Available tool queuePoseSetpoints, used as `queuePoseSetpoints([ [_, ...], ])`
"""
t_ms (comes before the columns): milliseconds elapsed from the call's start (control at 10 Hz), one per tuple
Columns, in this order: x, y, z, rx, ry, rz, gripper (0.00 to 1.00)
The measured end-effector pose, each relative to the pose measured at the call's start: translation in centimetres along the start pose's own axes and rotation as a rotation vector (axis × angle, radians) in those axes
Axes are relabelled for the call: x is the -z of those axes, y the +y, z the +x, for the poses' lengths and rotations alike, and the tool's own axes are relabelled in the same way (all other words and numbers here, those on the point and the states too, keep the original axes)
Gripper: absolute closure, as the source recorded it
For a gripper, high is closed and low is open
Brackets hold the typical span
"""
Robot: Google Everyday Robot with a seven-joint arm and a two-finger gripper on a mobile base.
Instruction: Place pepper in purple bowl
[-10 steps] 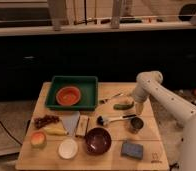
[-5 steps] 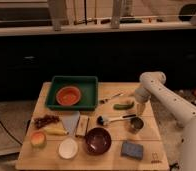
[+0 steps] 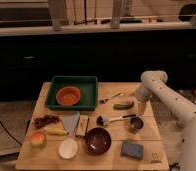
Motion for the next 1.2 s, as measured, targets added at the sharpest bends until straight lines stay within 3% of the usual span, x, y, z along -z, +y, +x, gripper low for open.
queuePoseSetpoints([
  [1000,-2.0,-2.1,-4.2,0.118,-0.025,-0.036,0.21],
  [1200,-2.6,-2.0,-5.1,0.143,-0.036,-0.043,0.38],
])
